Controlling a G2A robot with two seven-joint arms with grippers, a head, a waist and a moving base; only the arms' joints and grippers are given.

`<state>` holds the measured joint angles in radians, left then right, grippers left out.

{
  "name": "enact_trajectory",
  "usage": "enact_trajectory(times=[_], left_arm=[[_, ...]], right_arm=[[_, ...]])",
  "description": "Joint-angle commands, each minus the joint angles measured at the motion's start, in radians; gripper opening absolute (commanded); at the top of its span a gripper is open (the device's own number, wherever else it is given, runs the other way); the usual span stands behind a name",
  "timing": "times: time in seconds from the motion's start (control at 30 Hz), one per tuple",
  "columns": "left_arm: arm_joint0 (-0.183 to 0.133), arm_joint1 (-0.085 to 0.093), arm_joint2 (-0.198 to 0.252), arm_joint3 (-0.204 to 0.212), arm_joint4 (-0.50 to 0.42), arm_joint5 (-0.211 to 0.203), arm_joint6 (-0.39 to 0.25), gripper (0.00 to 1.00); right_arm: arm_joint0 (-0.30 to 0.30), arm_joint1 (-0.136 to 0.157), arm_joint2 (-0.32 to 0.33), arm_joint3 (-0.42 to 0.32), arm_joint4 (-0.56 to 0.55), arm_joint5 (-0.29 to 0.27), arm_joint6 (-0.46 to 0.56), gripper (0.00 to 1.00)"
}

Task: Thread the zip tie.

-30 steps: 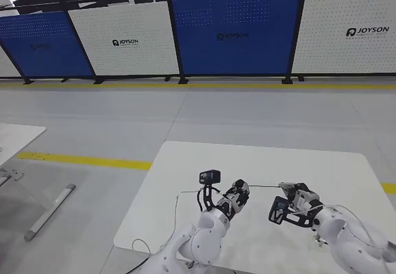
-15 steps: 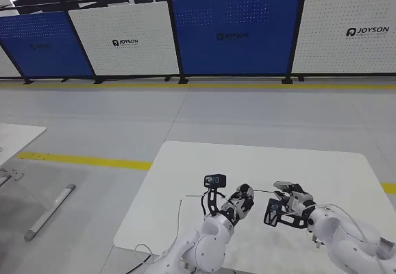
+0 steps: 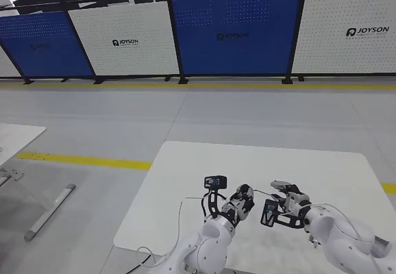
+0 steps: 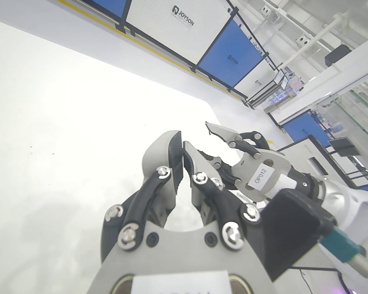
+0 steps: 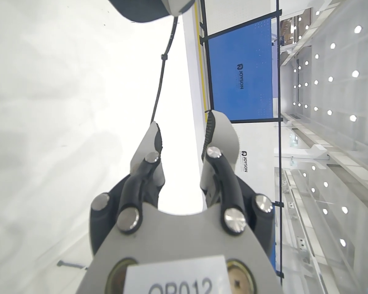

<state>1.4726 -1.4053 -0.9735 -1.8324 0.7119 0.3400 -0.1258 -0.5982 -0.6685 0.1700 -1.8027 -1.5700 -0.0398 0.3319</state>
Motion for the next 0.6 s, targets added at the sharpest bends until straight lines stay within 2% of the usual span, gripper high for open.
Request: enact_trajectory(times=[0.0, 0.23, 0.57], left_arm=[[0.001, -0.003, -0.004, 0.005, 0.010, 0.000, 0.014, 0.00], [0.004, -0.014, -0.005, 0.013, 0.025, 0.000, 0.018, 0.00], [0.004, -0.020, 0.006, 0.002, 0.024, 0.000, -0.023, 0.00]], right_arm=[[-0.002, 0.003, 0.000, 0.001, 0.000, 0.015, -0.002, 0.31], [-0.009, 0.015, 0.000, -0.005, 0.000, 0.032, -0.006, 0.32], [-0.002, 0.007, 0.000, -0.011, 0.000, -0.002, 0.004, 0.30]])
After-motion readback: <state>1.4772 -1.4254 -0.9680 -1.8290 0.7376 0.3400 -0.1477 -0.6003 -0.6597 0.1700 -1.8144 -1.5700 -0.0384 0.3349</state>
